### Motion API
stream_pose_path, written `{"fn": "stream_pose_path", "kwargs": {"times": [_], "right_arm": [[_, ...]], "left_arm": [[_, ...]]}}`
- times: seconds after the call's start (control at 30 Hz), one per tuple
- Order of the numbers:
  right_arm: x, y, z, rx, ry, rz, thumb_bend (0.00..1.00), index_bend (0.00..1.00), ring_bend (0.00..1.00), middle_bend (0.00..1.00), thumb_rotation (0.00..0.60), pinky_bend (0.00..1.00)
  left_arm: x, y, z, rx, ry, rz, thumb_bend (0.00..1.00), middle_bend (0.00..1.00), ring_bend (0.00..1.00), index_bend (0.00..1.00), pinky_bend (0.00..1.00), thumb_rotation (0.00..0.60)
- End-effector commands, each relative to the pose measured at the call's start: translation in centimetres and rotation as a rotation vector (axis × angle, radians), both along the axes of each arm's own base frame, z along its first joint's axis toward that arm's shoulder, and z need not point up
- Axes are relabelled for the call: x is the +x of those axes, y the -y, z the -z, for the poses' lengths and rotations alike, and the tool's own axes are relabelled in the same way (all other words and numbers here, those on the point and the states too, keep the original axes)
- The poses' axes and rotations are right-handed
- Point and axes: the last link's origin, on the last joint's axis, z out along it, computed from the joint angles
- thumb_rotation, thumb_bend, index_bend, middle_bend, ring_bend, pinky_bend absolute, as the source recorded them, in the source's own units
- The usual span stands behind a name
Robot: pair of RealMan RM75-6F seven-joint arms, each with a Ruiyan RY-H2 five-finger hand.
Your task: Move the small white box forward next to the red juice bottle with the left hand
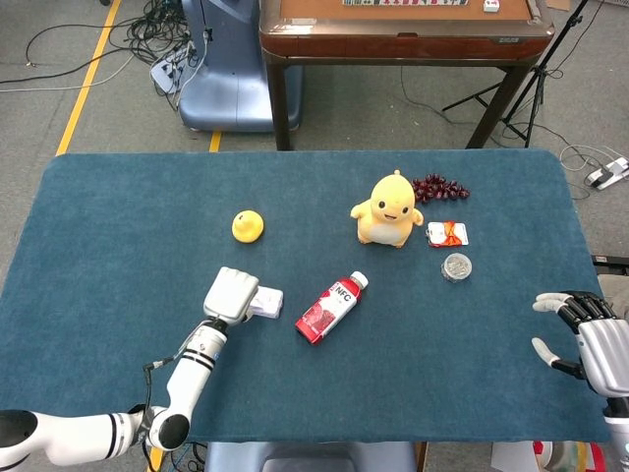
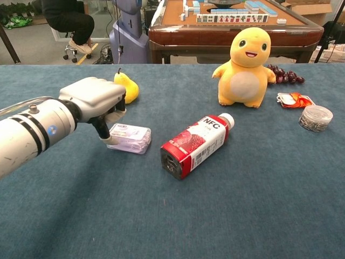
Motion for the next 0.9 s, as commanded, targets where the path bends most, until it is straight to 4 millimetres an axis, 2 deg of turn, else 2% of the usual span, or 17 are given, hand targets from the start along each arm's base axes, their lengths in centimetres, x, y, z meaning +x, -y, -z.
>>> {"fn": "stream_pose_path", "kwargs": {"times": [0.03, 0.3, 0.9], "right_arm": [[0.0, 0.0, 0.0, -0.001, 0.000, -0.001, 0.23, 0.39, 0.22, 0.34, 0.600, 0.24], [0.0, 0.0, -0.2, -0.004, 0.007, -0.001, 0.23, 0.39, 0.22, 0.34, 0.600, 0.24], [-0.4, -0.1, -0.8, -0.020, 0.025, 0.012, 0.23, 0.39, 0.22, 0.34, 0.600, 0.24]], "left_arm": [[0.2, -0.1, 0.3, -0.011, 0.007, -0.008, 0.00, 1.00, 0.99, 0.99, 1.00, 0.600], [0.3, -0.6, 0.9, -0.004, 0.002, -0.008, 0.00, 1.00, 0.99, 0.99, 1.00, 0.600], [1.9, -1.8, 1.9, 0.021, -0.001, 0.034, 0.00, 1.00, 0.99, 0.99, 1.00, 0.600]]}}
